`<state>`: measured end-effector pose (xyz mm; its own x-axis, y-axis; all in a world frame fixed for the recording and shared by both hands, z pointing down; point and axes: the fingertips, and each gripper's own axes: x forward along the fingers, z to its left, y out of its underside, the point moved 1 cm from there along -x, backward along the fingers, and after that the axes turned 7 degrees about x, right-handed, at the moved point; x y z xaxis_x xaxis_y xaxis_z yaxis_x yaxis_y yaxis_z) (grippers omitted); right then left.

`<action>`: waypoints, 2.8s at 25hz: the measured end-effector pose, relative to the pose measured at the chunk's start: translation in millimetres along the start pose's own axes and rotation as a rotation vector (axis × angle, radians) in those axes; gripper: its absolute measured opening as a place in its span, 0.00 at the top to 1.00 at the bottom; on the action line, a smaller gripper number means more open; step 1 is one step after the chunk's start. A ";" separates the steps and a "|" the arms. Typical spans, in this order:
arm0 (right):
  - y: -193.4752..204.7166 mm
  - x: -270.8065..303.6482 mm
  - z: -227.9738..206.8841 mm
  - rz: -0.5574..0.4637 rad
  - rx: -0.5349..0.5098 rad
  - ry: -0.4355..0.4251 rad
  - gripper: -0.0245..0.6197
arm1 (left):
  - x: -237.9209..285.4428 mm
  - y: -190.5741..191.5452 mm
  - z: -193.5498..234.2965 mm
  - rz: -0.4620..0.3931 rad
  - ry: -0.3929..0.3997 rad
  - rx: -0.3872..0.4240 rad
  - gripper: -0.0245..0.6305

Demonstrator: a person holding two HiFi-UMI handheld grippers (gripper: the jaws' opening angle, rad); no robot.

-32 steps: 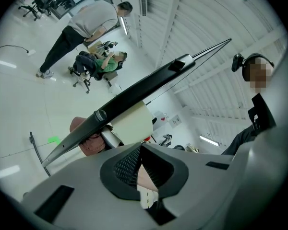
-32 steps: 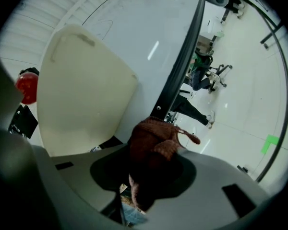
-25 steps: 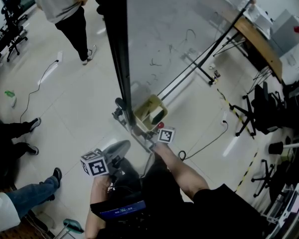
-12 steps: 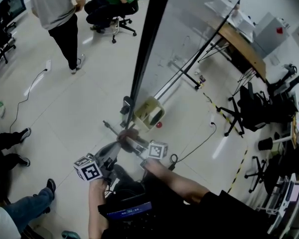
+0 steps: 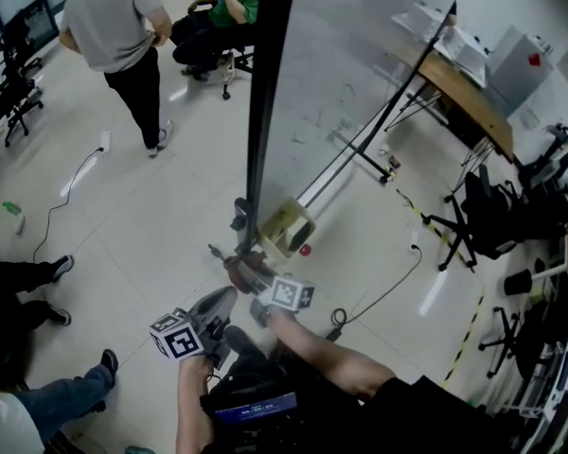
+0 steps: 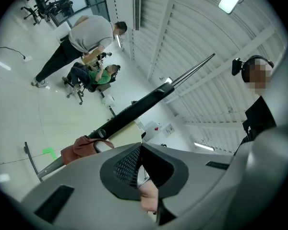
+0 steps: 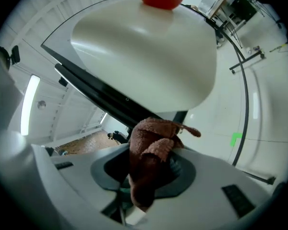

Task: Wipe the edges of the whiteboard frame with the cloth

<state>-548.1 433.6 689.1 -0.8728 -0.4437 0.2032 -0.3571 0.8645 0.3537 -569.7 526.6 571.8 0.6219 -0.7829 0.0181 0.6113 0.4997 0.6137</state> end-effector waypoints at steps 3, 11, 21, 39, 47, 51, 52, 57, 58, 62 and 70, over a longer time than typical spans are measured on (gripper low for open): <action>-7.7 -7.3 18.9 -0.012 0.031 -0.049 0.75 | 6.1 5.2 -15.0 0.011 -0.020 0.009 0.98; -16.8 -15.6 55.0 0.002 0.196 -0.135 0.75 | 10.4 0.8 -55.4 -0.034 -0.055 0.082 0.98; -32.2 -18.1 87.8 -0.077 0.217 -0.136 0.75 | 11.5 -42.6 -66.2 -0.050 0.032 0.119 0.98; -76.3 -38.7 214.1 -0.235 -0.054 -0.321 0.75 | 6.5 -96.7 -94.9 -0.032 0.238 0.272 0.98; -77.7 -53.7 227.1 -0.239 -0.123 -0.371 0.75 | 1.0 -107.3 -110.3 -0.054 0.270 0.311 0.98; -82.8 -64.3 247.4 -0.216 -0.249 -0.363 0.75 | -2.3 -114.9 -121.1 -0.074 0.282 0.341 0.98; -84.7 -66.6 253.8 -0.215 -0.288 -0.367 0.75 | -3.0 -116.6 -123.1 -0.077 0.284 0.348 0.98; -93.4 -64.0 281.5 -0.192 -0.503 -0.337 0.75 | -3.2 -119.7 -128.7 -0.085 0.293 0.364 0.98; -95.0 -60.3 282.8 -0.182 -0.525 -0.317 0.75 | -2.5 -119.9 -129.7 -0.085 0.296 0.367 0.98; -95.6 -51.9 291.6 -0.150 -0.665 -0.238 0.75 | -2.2 -122.5 -137.5 -0.086 0.310 0.382 0.98; -100.2 -45.5 317.8 -0.085 -1.261 -0.065 0.74 | -7.5 -130.4 -140.2 -0.100 0.310 0.406 0.98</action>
<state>-578.4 442.2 354.3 -0.8904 -0.4431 0.1043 0.1196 -0.0065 0.9928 -585.5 519.3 381.0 0.7235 -0.6422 -0.2532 0.4741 0.1956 0.8585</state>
